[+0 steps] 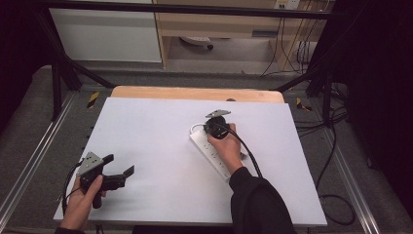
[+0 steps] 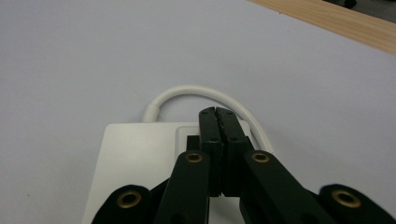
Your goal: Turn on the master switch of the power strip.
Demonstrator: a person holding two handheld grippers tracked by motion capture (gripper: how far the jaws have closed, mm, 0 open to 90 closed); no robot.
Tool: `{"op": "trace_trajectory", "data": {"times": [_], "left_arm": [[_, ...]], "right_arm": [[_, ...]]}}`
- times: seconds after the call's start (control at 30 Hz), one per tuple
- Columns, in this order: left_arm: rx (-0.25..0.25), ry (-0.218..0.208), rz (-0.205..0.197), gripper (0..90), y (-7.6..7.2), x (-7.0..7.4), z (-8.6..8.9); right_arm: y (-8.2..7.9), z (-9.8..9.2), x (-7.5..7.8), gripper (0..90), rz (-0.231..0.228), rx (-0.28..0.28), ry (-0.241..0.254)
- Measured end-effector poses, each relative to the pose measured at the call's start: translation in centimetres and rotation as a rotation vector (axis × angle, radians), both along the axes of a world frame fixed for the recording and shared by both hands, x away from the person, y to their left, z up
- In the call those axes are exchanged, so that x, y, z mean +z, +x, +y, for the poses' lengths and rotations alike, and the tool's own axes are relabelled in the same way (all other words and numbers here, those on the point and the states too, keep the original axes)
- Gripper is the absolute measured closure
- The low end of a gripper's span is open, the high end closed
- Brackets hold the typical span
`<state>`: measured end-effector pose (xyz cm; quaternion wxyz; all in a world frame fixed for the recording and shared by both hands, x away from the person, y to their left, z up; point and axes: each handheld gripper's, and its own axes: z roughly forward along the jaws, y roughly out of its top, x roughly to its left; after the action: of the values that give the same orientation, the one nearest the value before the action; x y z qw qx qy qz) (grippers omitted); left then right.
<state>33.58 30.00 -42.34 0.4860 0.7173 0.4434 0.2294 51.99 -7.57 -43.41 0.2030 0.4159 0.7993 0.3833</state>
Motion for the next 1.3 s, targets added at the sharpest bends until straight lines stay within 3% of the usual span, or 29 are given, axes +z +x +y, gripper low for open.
{"op": "trace_trajectory", "data": {"times": [1.3], "left_arm": [[-0.002,0.008,0.003,6.4,-0.01,-0.05,-0.08]], "right_arm": [[-0.02,0.25,0.04,90.0,0.012,-0.01,-0.009]]}}
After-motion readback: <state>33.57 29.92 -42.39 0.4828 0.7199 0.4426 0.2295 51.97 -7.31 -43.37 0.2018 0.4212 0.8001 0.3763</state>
